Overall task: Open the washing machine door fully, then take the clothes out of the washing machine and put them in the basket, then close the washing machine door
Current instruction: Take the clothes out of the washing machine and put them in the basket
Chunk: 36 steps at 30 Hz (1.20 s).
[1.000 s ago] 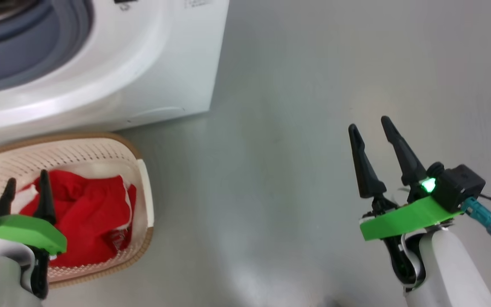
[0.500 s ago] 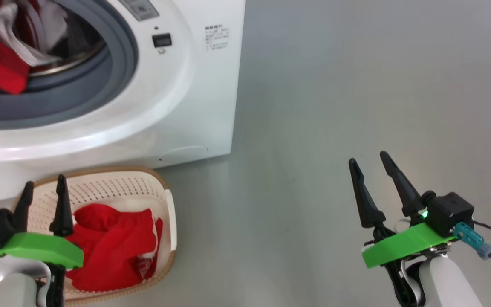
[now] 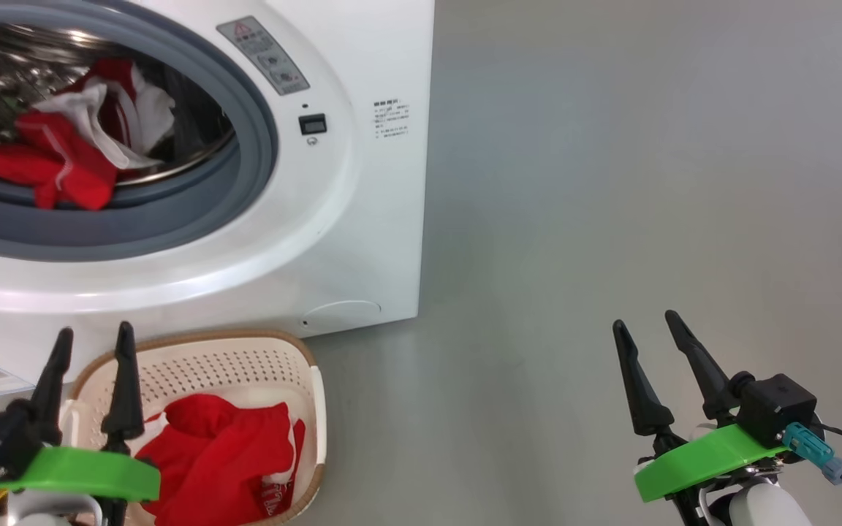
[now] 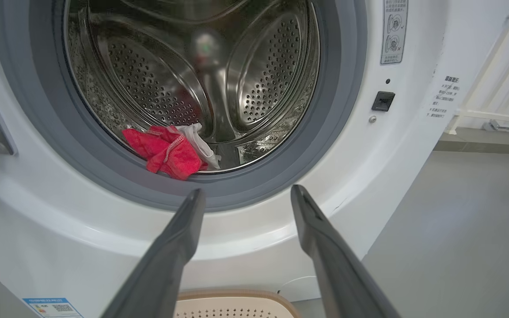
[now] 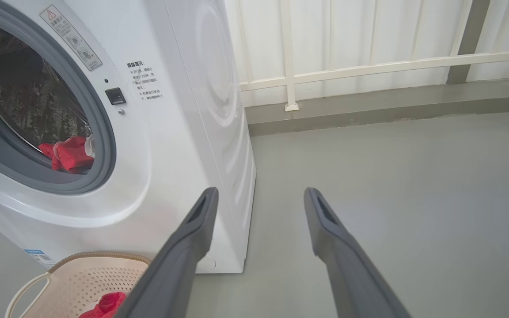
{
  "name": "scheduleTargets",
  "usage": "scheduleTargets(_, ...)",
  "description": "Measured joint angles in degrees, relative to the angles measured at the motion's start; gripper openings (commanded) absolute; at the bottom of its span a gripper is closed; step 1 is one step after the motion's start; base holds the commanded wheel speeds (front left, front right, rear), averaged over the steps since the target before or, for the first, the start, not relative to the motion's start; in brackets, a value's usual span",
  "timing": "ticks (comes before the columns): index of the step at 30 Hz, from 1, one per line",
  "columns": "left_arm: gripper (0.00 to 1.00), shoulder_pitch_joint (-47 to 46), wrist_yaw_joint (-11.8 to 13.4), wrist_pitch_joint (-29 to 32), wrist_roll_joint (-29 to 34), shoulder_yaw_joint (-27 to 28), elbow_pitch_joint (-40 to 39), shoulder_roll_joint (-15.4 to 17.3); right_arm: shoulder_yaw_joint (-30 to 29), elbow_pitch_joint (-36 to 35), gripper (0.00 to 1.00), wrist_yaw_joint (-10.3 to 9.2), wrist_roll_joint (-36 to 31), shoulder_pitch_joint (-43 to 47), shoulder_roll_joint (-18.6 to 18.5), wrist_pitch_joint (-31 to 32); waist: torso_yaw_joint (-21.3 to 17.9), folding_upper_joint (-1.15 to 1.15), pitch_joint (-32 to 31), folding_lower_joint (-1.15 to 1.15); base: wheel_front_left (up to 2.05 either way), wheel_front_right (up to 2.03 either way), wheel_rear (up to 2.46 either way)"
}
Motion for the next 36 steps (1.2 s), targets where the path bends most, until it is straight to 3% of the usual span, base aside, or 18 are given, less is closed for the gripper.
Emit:
scheduleTargets(15, 1.0, 9.4, 0.0, 0.0, 1.9, 2.8, -9.1, -0.7, -1.5, 0.0, 1.0, 0.0, 0.0, 3.4, -0.6, 0.0, 0.8, 0.0, -3.8, 0.0, 0.0, 0.0, 0.0)
scheduleTargets(36, 1.0, 11.6, 0.0, 0.0, 1.9, 3.7, -10.2, -1.9, -2.7, -0.4, 1.0, 0.0, 0.0, 4.6, -0.6, 0.0, 1.3, 0.0, -3.9, 0.0, 0.0, 0.0, 0.0)
